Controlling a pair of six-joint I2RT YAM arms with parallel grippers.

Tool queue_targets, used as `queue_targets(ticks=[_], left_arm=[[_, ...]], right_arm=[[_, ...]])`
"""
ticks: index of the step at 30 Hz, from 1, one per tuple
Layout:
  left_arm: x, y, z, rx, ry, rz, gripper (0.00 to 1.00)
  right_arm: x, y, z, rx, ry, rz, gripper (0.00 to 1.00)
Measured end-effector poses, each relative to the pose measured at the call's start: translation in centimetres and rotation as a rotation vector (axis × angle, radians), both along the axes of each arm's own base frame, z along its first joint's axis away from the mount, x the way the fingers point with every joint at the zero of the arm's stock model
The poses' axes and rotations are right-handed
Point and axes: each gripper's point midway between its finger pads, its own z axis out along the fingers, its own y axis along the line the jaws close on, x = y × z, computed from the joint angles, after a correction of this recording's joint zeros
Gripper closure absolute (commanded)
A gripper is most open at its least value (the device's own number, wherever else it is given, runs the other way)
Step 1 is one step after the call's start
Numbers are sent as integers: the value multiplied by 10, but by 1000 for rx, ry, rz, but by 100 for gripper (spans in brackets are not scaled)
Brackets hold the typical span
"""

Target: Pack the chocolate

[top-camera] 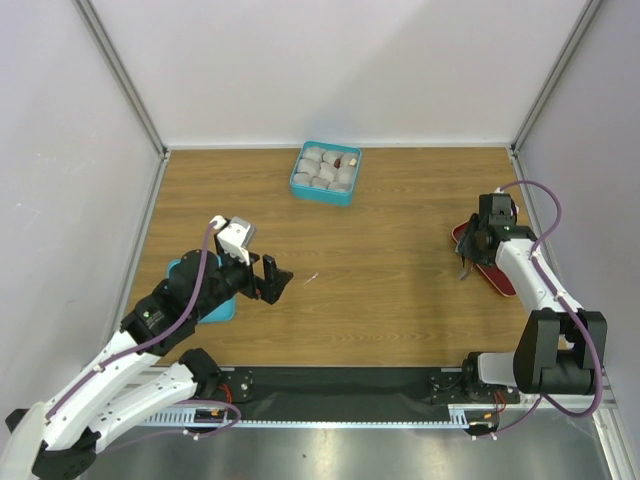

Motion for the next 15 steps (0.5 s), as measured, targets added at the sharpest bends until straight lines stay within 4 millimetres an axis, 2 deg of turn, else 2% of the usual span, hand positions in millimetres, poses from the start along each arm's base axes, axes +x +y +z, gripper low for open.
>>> queue_targets(ticks=[9, 15], left_arm=[[0, 0, 0, 0, 0, 1, 0], [0, 0, 0, 0, -1, 1, 0]], right_arm=[[0, 2, -2, 9, 6, 7, 52], [-1, 2, -7, 5, 28, 15, 55]])
